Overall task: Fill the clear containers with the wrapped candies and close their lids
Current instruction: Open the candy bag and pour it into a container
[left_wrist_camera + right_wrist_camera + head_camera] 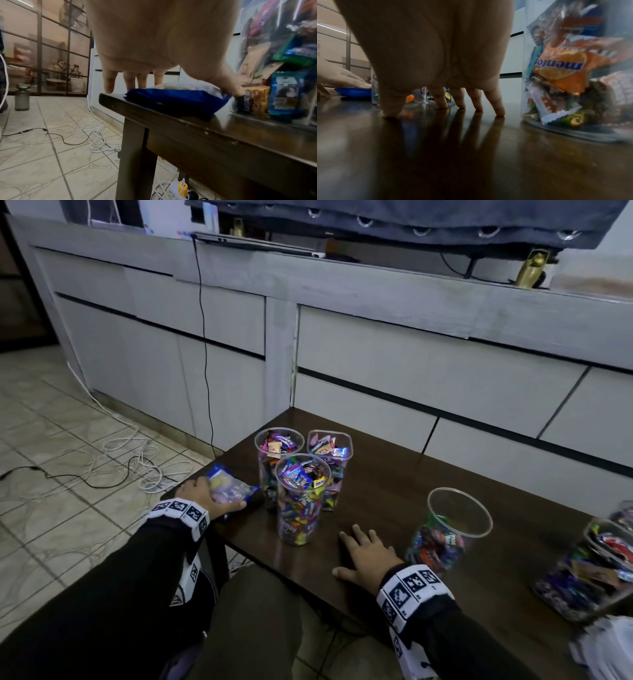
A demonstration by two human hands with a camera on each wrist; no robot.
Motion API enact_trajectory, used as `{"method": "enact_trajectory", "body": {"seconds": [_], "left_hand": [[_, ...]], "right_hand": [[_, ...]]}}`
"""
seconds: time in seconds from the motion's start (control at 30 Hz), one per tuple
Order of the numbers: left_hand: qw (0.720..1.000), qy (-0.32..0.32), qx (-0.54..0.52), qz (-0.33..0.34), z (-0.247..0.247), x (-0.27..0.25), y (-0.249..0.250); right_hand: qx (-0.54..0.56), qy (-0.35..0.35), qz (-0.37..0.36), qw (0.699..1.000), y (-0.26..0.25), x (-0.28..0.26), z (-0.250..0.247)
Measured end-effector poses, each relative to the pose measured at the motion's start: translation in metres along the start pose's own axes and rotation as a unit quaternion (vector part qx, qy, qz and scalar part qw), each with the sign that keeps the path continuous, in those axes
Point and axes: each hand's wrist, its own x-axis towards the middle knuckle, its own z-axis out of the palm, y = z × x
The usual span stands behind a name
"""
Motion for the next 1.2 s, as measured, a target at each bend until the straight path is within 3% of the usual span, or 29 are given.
{"method": "enact_trajectory", "body": {"seconds": [0.2, 0.4, 0.6, 0.8, 0.9, 1.03, 1.2], "left_hand": [[0.999, -0.005, 0.030, 0.021, -0.006, 0.004, -0.006], [0.984, -0.070, 0.005, 0.166, -0.011, -0.019, -0.017], [0.924, -0.122, 0.049, 0.358, -0.006, -0.068, -0.010], [0.884, -0.147, 0.071, 0.438, -0.003, -0.094, 0.019], [0.845, -0.160, 0.059, 0.507, 0.002, -0.105, 0.043], [0.800, -0.123, 0.004, 0.587, 0.013, -0.121, 0.084], [0.753, -0.024, 0.005, 0.657, 0.028, -0.134, 0.129]], "right_hand": [[-0.002, 0.004, -0.006, 1.000, -0.001, -0.004, -0.001], [0.004, 0.009, -0.038, 0.999, 0.009, -0.012, -0.001], [0.008, 0.017, -0.063, 0.998, 0.017, -0.021, 0.002], [0.001, 0.015, -0.077, 0.997, 0.024, -0.033, -0.001], [0.002, 0.022, -0.087, 0.996, 0.029, -0.040, -0.001], [0.086, 0.129, -0.089, 0.984, 0.039, -0.054, -0.001], [0.286, 0.244, -0.106, 0.921, 0.053, -0.079, -0.005]]}}
